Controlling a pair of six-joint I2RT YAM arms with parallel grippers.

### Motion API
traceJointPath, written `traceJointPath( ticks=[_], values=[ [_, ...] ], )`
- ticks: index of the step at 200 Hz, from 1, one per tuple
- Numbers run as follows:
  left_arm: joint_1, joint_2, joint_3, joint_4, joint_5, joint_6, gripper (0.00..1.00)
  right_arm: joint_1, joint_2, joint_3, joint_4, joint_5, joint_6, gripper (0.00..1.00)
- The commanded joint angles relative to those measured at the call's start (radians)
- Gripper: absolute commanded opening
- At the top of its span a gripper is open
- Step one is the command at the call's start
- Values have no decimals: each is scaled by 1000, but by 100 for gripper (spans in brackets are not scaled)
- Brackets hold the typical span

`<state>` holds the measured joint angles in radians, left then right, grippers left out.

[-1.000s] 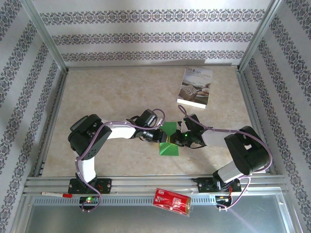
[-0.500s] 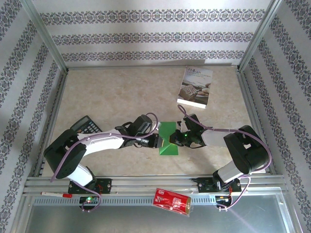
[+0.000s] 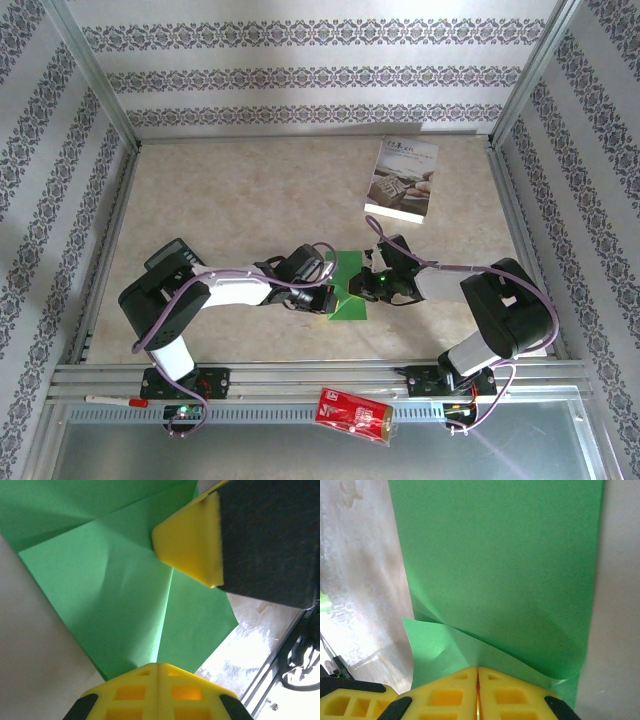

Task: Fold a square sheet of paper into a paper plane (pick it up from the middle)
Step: Fold the triangle a second time at the center of the table.

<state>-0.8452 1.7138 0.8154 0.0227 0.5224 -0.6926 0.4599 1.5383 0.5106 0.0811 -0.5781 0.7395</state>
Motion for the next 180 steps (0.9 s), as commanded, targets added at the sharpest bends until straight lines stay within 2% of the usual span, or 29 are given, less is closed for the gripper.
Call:
traceJointPath(
  ticks=[1,114,180],
  values=[
    [-11,30,21,2,1,25,0,-10,26,-26,-89,66,-28,10],
    [-11,46,1,86,64,-16,2,-12,24,-32,-90,66,-29,10],
    [-9,86,15,-17,24,16,0,-12,28,-29,-92,69,-32,10]
  ],
)
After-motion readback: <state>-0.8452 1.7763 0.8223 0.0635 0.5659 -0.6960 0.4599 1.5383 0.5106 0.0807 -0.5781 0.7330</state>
